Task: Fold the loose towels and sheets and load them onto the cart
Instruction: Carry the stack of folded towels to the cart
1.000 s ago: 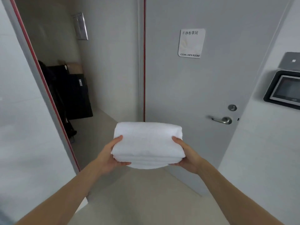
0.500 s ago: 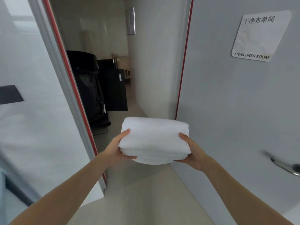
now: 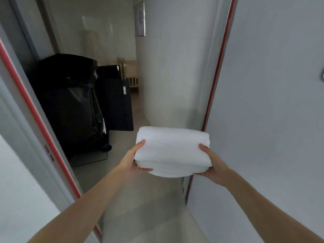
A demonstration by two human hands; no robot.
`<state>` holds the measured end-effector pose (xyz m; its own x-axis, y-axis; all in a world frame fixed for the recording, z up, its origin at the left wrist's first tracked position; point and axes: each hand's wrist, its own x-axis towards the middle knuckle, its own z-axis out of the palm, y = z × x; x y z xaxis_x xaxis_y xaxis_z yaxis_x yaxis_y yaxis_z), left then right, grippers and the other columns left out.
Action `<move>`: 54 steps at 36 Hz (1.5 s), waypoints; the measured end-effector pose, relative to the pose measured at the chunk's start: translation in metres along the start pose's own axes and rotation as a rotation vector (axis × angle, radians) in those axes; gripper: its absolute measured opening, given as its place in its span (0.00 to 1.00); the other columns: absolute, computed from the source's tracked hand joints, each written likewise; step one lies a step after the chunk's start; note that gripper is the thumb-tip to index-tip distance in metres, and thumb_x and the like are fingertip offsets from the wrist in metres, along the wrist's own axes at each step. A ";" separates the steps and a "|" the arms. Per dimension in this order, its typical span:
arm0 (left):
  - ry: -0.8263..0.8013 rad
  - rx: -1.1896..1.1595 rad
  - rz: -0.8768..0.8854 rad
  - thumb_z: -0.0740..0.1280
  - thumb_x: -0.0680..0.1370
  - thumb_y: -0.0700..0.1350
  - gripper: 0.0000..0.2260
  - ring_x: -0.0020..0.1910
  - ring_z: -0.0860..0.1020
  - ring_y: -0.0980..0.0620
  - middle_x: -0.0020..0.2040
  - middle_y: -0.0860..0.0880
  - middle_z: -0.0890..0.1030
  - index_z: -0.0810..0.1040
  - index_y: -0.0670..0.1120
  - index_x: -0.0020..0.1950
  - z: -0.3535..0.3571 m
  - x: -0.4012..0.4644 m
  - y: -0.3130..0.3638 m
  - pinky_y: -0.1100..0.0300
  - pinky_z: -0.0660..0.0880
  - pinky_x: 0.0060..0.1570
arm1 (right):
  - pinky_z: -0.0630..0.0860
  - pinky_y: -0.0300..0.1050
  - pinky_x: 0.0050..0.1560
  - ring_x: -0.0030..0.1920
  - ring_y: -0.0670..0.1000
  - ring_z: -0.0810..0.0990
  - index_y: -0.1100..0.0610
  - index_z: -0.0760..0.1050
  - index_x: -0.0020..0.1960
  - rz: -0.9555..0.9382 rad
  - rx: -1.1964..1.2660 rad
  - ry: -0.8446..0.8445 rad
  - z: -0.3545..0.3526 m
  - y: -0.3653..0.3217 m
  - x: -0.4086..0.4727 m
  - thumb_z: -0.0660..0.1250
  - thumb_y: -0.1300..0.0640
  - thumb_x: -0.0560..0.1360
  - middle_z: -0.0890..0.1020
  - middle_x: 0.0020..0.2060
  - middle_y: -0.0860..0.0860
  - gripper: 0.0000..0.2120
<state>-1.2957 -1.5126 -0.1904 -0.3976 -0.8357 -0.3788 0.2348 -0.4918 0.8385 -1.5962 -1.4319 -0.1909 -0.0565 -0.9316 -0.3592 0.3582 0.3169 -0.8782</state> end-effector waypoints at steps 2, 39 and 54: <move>0.014 -0.007 -0.003 0.77 0.68 0.62 0.31 0.62 0.80 0.41 0.63 0.46 0.82 0.77 0.50 0.67 0.001 0.027 0.017 0.36 0.77 0.59 | 0.79 0.61 0.59 0.58 0.57 0.83 0.49 0.74 0.66 0.010 -0.004 0.009 0.000 -0.016 0.029 0.74 0.39 0.69 0.84 0.58 0.53 0.30; 0.413 -0.204 0.018 0.84 0.59 0.59 0.37 0.64 0.75 0.42 0.64 0.46 0.78 0.77 0.51 0.64 -0.106 0.525 0.260 0.37 0.80 0.50 | 0.78 0.63 0.59 0.60 0.60 0.82 0.52 0.74 0.68 0.219 -0.038 -0.318 0.056 -0.207 0.675 0.77 0.39 0.67 0.83 0.60 0.56 0.34; 0.194 -0.035 -0.031 0.81 0.59 0.63 0.33 0.60 0.80 0.43 0.56 0.48 0.85 0.82 0.52 0.60 -0.139 0.826 0.430 0.40 0.80 0.52 | 0.76 0.67 0.60 0.56 0.59 0.83 0.50 0.74 0.66 0.086 0.014 -0.104 0.062 -0.328 0.931 0.74 0.39 0.69 0.84 0.58 0.56 0.29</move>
<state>-1.3994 -2.4480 -0.1972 -0.2275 -0.8497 -0.4757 0.2573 -0.5235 0.8122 -1.7090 -2.4143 -0.2175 0.0713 -0.9147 -0.3978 0.3703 0.3946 -0.8409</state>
